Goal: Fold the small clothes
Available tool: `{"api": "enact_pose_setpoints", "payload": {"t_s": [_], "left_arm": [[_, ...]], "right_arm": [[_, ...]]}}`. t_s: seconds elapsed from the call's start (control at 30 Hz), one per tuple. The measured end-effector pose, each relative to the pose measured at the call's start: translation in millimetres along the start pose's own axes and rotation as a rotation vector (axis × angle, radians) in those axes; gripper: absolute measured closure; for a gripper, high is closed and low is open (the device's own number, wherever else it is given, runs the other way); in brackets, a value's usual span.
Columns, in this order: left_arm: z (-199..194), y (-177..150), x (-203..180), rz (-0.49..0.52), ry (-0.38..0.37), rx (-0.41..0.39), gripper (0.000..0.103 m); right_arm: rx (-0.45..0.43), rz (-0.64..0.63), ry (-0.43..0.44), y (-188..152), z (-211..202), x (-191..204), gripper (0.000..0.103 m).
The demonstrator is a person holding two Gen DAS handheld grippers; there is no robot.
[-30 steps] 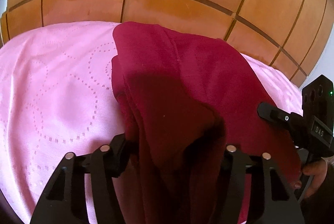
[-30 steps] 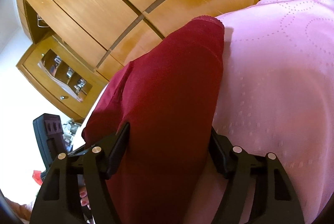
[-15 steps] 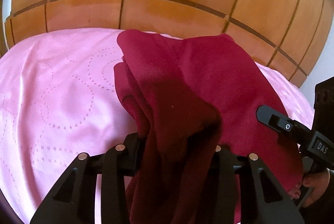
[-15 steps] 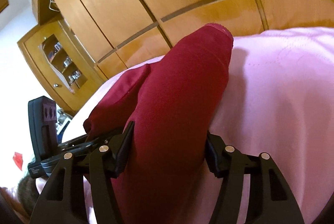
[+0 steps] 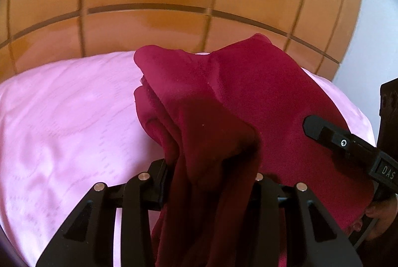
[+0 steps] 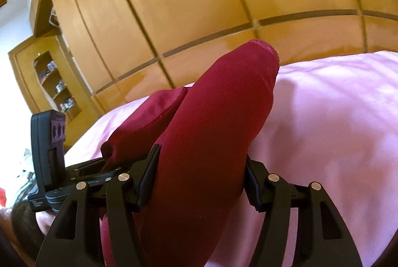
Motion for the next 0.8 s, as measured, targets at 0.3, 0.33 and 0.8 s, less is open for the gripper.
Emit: {"api": "enact_pose_setpoints", "payload": {"t_s": [0.3,0.33,0.8], "left_arm": [[45,33,-75,0.167,-0.066,0.006,0.065],[51,35,-79,0.173,-0.072,0.012,0.065],[139,46,-91,0.127,-0.092,0.09,0.047]], "right_arm": [[-0.024,0.062,-0.15,19,-17,-71,0.043],[-0.019,0.064,-0.17,20,-19,-78,0.043],[0.111,0.122,-0.431,-13,9,-157,0.041]]}}
Point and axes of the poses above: each gripper's, at about its wrist camera, not at the fingertips, and z roughly the way its jaws point, x to its left, y to its top, the point moved 8 cm from there along z, roughly the way its jaws point, and after that the axes turned 12 degrees about -z, right-handed, at the moved point
